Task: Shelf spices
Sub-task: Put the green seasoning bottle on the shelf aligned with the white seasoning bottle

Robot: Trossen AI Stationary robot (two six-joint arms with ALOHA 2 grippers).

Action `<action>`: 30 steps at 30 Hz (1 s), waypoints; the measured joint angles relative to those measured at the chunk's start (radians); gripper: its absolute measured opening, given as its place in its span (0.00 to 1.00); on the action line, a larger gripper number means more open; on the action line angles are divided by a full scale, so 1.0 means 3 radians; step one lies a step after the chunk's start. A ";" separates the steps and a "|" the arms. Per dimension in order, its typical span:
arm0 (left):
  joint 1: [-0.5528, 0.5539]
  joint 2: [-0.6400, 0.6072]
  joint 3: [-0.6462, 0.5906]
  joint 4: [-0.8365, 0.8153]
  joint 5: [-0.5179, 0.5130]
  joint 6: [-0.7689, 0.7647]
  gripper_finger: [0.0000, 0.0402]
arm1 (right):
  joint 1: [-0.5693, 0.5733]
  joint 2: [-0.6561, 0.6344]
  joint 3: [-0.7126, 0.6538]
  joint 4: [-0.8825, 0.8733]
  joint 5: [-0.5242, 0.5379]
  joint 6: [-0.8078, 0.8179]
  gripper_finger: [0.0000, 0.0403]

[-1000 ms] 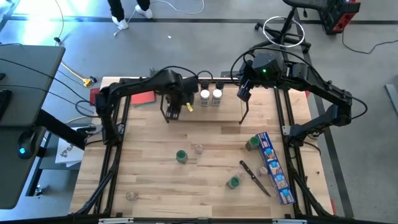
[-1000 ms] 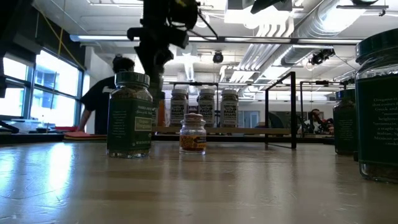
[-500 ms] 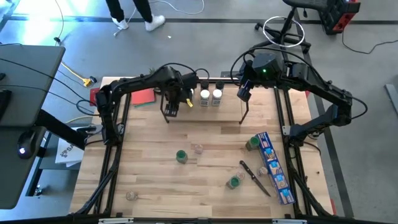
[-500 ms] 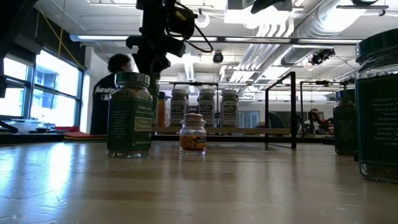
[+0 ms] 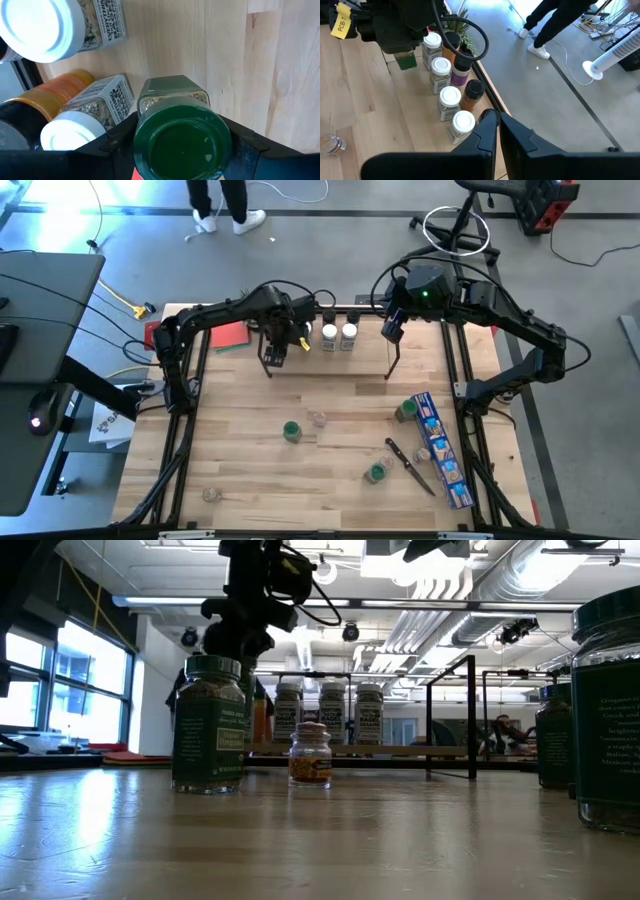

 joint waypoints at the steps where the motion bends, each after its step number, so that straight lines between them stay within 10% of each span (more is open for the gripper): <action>1: 0.0000 0.0000 0.0000 0.0001 0.0011 -0.0021 0.54 | 0.0000 0.0000 0.0000 0.0000 0.0000 0.0005 0.03; 30: 0.0168 0.0003 -0.0253 0.0301 0.0329 -0.0112 0.54 | 0.0001 0.0000 0.0000 0.0001 0.0000 0.0056 0.03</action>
